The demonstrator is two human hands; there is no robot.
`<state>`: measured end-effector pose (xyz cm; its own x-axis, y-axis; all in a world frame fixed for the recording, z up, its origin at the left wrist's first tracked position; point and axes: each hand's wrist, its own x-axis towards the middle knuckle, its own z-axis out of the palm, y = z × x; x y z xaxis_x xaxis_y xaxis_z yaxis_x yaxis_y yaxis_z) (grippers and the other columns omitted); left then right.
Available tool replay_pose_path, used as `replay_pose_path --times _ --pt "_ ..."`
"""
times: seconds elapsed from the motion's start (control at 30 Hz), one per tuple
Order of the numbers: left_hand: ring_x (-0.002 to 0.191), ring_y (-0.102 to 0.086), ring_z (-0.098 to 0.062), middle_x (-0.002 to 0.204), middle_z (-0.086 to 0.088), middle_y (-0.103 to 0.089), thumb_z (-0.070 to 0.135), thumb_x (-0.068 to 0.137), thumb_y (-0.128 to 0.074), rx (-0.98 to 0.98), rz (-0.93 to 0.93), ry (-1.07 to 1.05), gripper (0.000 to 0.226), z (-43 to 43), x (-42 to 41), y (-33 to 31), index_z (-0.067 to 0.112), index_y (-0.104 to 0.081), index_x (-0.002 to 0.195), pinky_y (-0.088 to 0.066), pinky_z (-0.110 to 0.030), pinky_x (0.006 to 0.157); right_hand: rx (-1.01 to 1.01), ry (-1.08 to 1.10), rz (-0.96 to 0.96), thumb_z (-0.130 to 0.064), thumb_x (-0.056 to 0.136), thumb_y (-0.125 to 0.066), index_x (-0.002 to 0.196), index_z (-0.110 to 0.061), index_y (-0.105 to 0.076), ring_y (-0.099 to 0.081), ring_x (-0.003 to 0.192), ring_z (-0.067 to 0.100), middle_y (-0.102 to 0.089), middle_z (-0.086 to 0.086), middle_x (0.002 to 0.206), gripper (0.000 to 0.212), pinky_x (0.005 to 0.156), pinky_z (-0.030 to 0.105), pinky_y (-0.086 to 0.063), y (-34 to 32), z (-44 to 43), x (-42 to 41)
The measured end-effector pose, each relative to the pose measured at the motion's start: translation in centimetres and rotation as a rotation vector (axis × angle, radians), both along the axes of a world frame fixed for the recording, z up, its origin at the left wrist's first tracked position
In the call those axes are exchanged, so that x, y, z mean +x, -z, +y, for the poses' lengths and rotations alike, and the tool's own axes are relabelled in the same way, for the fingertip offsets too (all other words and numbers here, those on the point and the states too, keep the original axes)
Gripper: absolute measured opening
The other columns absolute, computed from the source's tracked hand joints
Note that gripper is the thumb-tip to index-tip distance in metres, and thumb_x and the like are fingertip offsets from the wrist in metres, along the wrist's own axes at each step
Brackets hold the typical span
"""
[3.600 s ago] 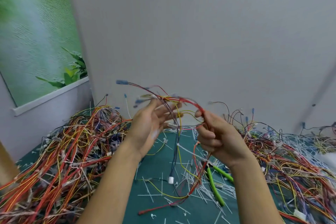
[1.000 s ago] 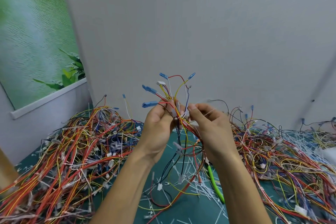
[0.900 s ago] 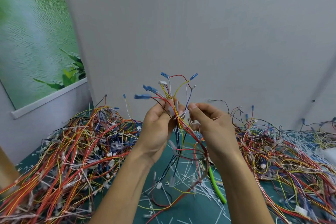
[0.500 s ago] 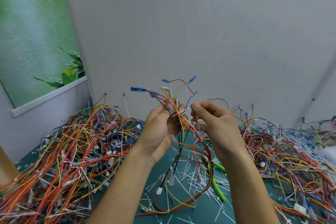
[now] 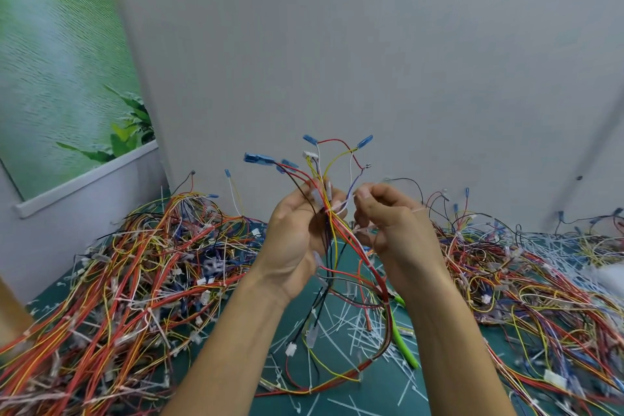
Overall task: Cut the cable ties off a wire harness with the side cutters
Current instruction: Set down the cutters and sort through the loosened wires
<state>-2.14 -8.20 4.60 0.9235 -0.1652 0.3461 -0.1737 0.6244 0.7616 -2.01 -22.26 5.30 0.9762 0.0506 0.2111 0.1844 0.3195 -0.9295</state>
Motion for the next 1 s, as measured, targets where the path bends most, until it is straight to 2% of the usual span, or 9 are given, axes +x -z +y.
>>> replay_pose_path --times 0.1,0.17,0.23,0.33,0.43,0.63,0.77,0.87,1.0 --pt "0.056 -0.047 -0.011 0.070 0.000 -0.055 0.022 0.093 -0.057 -0.017 0.042 -0.064 0.010 0.6 0.2 -0.3 0.012 -0.057 0.093 -0.042 -0.021 0.052 -0.052 -0.117 0.001 -0.024 0.093 -0.071 0.088 -0.013 -0.075 -0.061 0.075 0.014 -0.063 0.002 0.079 0.013 0.056 0.025 -0.049 -0.1 -1.0 0.0" --pt "0.049 -0.048 -0.010 0.065 0.000 -0.056 0.016 0.102 -0.051 -0.002 0.129 -0.200 0.016 1.1 0.5 -0.5 0.013 -0.061 0.090 -0.041 -0.021 0.043 -0.126 -0.116 -0.019 -0.040 0.084 -0.078 0.105 -0.015 -0.077 -0.069 0.086 0.015 -0.073 -0.001 0.092 0.032 0.064 0.027 -0.056 -0.2 -1.9 0.0" --pt "0.046 -0.051 -0.010 0.063 0.000 -0.058 0.019 0.105 -0.050 0.005 0.192 -0.317 0.022 1.7 0.9 -0.6 0.015 -0.064 0.088 -0.043 -0.022 0.041 -0.225 -0.124 -0.063 -0.050 0.080 -0.079 0.119 -0.023 -0.074 -0.073 0.094 0.014 -0.077 -0.002 0.105 0.047 0.073 0.028 -0.059 -0.2 -2.6 -0.1" --pt "0.049 -0.056 -0.010 0.067 -0.001 -0.060 0.021 0.104 -0.052 -0.002 0.232 -0.370 0.014 2.4 1.1 -0.6 0.012 -0.061 0.098 -0.046 -0.023 0.042 -0.402 -0.199 -0.085 -0.056 0.076 -0.082 0.128 -0.033 -0.066 -0.074 0.101 0.010 -0.075 -0.006 0.115 0.059 0.079 0.025 -0.059 -0.2 -2.6 -0.6" --pt "0.057 -0.061 -0.015 0.072 -0.006 -0.061 0.022 0.103 -0.054 -0.019 0.241 -0.357 0.015 2.6 1.2 -0.5 0.011 -0.060 0.095 -0.052 -0.024 0.048 -0.535 -0.214 -0.064 -0.058 0.076 -0.082 0.131 -0.035 -0.063 -0.073 0.104 0.010 -0.071 -0.011 0.120 0.062 0.082 0.024 -0.058 0.0 -1.7 -0.8" --pt "0.065 -0.066 -0.015 0.081 -0.007 -0.065 0.023 0.102 -0.054 -0.047 0.231 -0.293 0.015 2.5 1.2 -0.6 0.010 -0.060 0.103 -0.055 -0.023 0.052 -0.463 -0.199 -0.041 -0.043 0.088 -0.074 0.124 -0.031 -0.069 -0.074 0.086 0.011 -0.075 0.003 0.109 0.038 0.065 0.023 -0.056 0.3 -1.2 -0.4" --pt "0.075 -0.072 -0.017 0.090 -0.009 -0.072 0.012 0.101 -0.055 -0.040 0.192 -0.181 0.011 2.4 1.2 -0.6 0.007 -0.063 0.106 -0.059 -0.025 0.062 -0.356 -0.134 -0.050 -0.045 0.085 -0.070 0.114 -0.024 -0.073 -0.065 0.073 0.009 -0.075 0.002 0.097 0.035 0.059 0.026 -0.053 0.8 -1.1 0.2" --pt "0.080 -0.069 -0.020 0.100 -0.011 -0.072 0.009 0.097 -0.059 0.062 0.165 -0.127 0.018 2.3 0.9 -0.5 0.008 -0.063 0.115 -0.057 -0.025 0.065 -0.264 -0.070 -0.055 -0.035 0.099 -0.063 0.104 -0.018 -0.071 -0.059 0.067 0.009 -0.071 -0.007 0.084 0.019 0.054 0.023 -0.049 1.1 -0.9 0.7" --pt "0.078 -0.068 -0.022 0.099 -0.013 -0.069 0.019 0.092 -0.067 0.257 0.103 -0.054 0.034 2.1 0.4 -0.3 0.009 -0.061 0.124 -0.053 -0.028 0.063 -0.128 -0.037 -0.039 -0.026 0.104 -0.059 0.105 -0.010 -0.069 -0.051 0.054 0.004 -0.059 0.004 0.082 0.019 0.044 0.018 -0.034 1.0 -0.9 1.0"
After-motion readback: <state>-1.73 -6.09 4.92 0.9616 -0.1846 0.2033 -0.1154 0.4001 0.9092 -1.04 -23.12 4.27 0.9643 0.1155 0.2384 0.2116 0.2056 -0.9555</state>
